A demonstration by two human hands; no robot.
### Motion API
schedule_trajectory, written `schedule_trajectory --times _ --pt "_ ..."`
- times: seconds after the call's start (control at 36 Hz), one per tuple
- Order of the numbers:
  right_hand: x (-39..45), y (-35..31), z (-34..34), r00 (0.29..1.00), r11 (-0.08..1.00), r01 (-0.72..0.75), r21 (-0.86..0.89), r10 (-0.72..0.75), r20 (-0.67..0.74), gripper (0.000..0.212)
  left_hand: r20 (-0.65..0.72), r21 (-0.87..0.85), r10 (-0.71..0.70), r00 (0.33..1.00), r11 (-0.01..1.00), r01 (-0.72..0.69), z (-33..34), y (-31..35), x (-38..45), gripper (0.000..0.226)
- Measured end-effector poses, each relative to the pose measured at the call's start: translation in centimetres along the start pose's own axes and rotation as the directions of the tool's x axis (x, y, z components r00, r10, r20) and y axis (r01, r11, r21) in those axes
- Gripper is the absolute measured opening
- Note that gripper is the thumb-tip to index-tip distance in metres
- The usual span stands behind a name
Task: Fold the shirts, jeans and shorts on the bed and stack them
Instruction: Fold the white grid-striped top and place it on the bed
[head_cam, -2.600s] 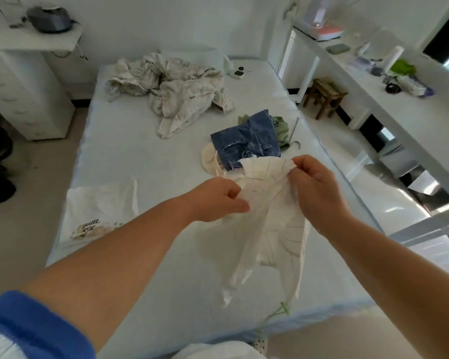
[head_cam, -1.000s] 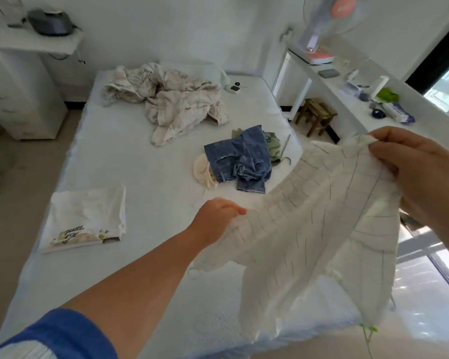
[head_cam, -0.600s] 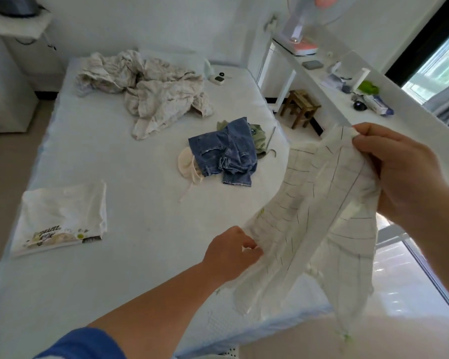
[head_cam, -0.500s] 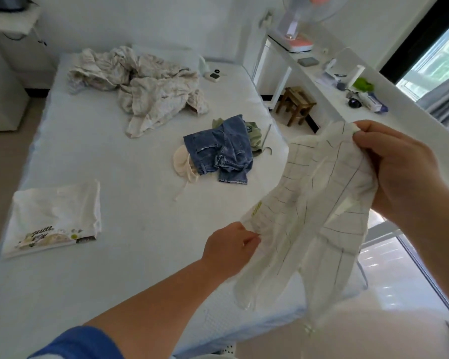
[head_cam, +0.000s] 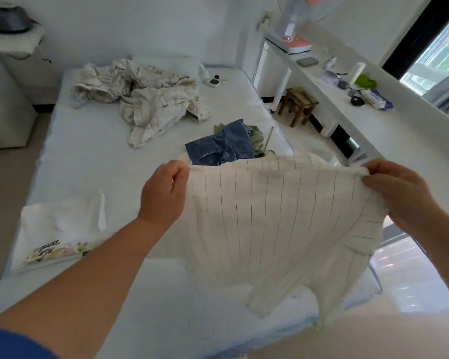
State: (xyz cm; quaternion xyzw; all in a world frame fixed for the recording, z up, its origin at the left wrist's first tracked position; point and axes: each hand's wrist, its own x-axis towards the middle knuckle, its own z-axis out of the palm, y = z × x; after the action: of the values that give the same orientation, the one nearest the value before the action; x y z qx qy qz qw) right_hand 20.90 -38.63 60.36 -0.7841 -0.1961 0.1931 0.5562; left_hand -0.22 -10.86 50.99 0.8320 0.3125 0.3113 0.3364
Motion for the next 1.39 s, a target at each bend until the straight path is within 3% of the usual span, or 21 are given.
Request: schedule_trajectory --times 0.08,0.19,0.33,0.42,0.5,0.64,0.72,0.83,0.94,1.03,1.08,1.14,1.25,1.33,1.39 --pt "1.4 1.9 -1.2 0.999 0.985 0.034 -0.171 -0.036 -0.010 0.044 0.069 0.218 0.088 0.994 0.971 -0.101 -0.6 -0.5 0.7 0.021" --pt "3.0 4.8 -2.9 0.998 0.907 0.061 -0.417 -0.054 0.030 0.035 0.158 0.222 0.074 0.985 0.969 -0.109 -0.5 0.1 1.0 0.021" --pt "5.6 6.8 -6.0 0.964 0.860 0.032 -0.509 0.109 0.243 0.033 0.392 0.291 -0.201 0.898 0.953 0.086 1.5 1.0 0.6 0.029" --pt "7.7 8.3 -8.1 0.954 0.735 0.126 -0.667 0.095 0.285 0.029 0.500 0.323 -0.289 0.816 0.937 0.134 4.3 1.7 -0.3 0.029" --pt "9.8 10.2 -10.7 0.955 0.593 0.164 -0.788 0.104 0.277 0.027 0.515 0.296 -0.297 0.804 0.942 0.158 8.1 3.6 -1.4 0.023" --pt "12.4 13.8 -16.9 0.979 0.495 0.056 -0.867 0.143 0.145 0.035 0.513 0.129 -0.268 0.815 0.963 0.235 14.5 8.3 -4.6 0.023" --pt "13.5 14.4 -19.1 0.994 0.406 0.080 -0.910 0.036 0.104 0.031 0.539 0.024 -0.221 0.813 0.969 0.247 17.6 10.9 -7.0 0.020" --pt "15.7 14.5 -19.3 0.992 0.416 0.107 -0.903 -0.105 0.069 0.026 0.472 -0.012 -0.236 0.850 0.962 0.273 20.0 12.1 -8.6 0.026" --pt "19.1 14.9 -16.1 0.991 0.559 0.135 -0.818 -0.093 0.100 0.023 0.334 0.072 -0.355 0.873 0.933 0.352 21.1 10.0 -8.3 0.028" --pt "22.0 15.5 -11.4 0.986 0.812 0.003 -0.584 0.095 0.137 0.021 0.246 0.169 -0.492 0.835 0.870 0.463 21.7 6.8 -8.7 0.029" --pt "23.6 16.3 -7.7 0.970 0.877 -0.081 -0.473 0.179 0.167 0.021 0.205 0.184 -0.582 0.787 0.813 0.553 21.9 4.4 -9.5 0.026" --pt "24.5 17.4 -3.7 0.964 0.868 -0.028 -0.495 0.155 0.216 0.015 0.181 0.167 -0.666 0.723 0.746 0.645 21.9 1.6 -10.8 0.021" --pt "25.1 20.0 5.2 0.949 0.760 0.183 -0.624 0.030 0.315 0.023 0.180 0.230 -0.797 0.577 0.604 0.763 21.7 -4.6 -13.9 0.018" --pt "24.8 22.3 12.3 0.910 0.684 0.307 -0.662 -0.007 0.414 0.026 0.152 0.281 -0.871 0.467 0.492 0.824 21.1 -9.3 -16.6 0.043" --pt "24.3 23.7 17.1 0.881 0.655 0.366 -0.661 -0.015 0.474 0.027 0.113 0.271 -0.898 0.426 0.440 0.856 20.4 -12.3 -18.0 0.044"
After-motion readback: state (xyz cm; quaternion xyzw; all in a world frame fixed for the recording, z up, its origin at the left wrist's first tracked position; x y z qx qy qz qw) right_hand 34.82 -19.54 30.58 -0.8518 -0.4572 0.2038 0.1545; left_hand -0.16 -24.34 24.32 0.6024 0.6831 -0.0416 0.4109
